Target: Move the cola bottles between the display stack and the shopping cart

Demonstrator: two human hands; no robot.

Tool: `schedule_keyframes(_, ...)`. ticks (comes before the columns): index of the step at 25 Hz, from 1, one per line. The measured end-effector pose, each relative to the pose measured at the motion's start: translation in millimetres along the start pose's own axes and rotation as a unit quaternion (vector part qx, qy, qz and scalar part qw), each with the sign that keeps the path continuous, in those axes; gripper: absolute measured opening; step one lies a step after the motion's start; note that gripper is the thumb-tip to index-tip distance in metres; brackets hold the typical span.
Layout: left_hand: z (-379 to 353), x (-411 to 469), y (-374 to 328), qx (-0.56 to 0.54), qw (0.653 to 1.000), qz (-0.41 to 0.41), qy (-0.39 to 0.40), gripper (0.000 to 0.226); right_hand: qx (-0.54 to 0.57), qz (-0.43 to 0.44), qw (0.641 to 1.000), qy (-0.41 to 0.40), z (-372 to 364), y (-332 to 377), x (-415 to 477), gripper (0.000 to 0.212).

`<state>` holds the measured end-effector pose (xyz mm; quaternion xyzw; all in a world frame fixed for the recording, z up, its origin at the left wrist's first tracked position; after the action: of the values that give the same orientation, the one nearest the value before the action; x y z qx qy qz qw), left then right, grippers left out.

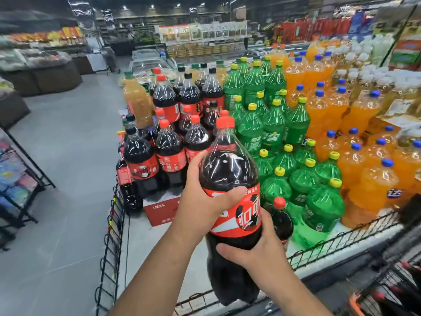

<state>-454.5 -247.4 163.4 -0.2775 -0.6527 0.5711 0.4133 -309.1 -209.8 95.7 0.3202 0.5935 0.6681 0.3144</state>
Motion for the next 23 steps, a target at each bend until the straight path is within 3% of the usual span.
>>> schedule_keyframes(3, 10, 5, 17, 0.043, 0.999, 0.012, 0.004, 0.105, 0.008, -0.006, 1.0, 0.03, -8, -20, 13, 0.094)
schedule_keyframes(8, 19, 13, 48, 0.08, 0.995, 0.043, -0.039, 0.102, 0.023, -0.019, 0.995, 0.09, -13, -48, 42, 0.096)
schedule_keyframes(23, 15, 16, 101, 0.203, 0.97, 0.135, 0.006, 0.107, 0.058, -0.046, 0.979, 0.188, -22, -131, 79, 0.109)
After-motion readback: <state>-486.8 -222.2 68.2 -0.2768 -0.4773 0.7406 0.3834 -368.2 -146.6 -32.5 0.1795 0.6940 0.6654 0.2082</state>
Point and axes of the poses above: each hand's wrist, its own x-axis towards the middle knuckle, its own z-axis out of the back of the hand, y = z × x, the point moved 7 cm from there along x, towards the middle knuckle, and after that the axes turned 2 degrees about y, right-handed, at the moved point
